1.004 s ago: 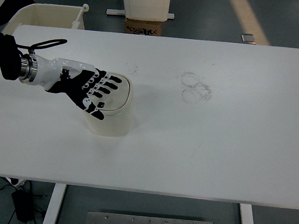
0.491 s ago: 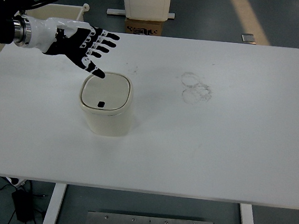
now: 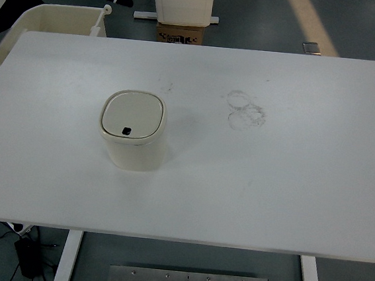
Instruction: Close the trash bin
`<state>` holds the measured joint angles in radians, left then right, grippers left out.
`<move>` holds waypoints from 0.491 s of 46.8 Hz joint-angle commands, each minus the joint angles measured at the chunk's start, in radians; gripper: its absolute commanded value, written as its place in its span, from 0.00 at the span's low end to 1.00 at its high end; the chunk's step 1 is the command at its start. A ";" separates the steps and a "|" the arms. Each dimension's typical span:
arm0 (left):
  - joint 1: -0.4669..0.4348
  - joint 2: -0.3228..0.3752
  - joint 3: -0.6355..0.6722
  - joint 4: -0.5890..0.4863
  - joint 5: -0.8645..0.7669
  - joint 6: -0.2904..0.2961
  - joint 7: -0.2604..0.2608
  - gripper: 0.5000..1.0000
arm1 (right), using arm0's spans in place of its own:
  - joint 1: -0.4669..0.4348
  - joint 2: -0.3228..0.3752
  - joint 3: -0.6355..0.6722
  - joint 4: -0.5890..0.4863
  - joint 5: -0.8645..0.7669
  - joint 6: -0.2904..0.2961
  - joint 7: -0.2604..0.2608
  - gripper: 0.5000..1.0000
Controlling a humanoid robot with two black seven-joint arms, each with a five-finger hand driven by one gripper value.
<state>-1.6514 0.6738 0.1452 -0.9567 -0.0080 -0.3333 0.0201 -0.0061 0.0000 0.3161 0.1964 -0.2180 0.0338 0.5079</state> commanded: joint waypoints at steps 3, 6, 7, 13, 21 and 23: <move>0.027 -0.005 -0.076 0.055 -0.041 -0.018 0.000 1.00 | 0.000 0.000 0.000 0.000 0.000 0.000 -0.002 0.98; 0.042 -0.008 -0.113 0.091 -0.056 -0.018 -0.002 1.00 | 0.000 0.000 0.000 -0.002 0.000 0.000 -0.002 0.98; 0.047 -0.010 -0.124 0.104 -0.059 -0.018 0.000 1.00 | 0.000 0.000 0.000 -0.002 0.000 0.000 -0.002 0.98; 0.084 -0.045 -0.197 0.194 -0.098 -0.016 -0.002 1.00 | 0.000 0.000 0.000 -0.002 0.000 0.000 -0.002 0.98; 0.163 -0.083 -0.323 0.280 -0.156 -0.006 -0.003 1.00 | 0.000 0.000 -0.002 0.003 -0.004 0.000 0.000 0.98; 0.186 -0.091 -0.363 0.302 -0.167 -0.007 -0.006 1.00 | 0.000 0.000 -0.002 0.003 -0.006 0.000 0.001 0.98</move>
<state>-1.4955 0.5951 -0.1629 -0.6845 -0.1584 -0.3398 0.0175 -0.0062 0.0001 0.3147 0.1984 -0.2223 0.0336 0.5064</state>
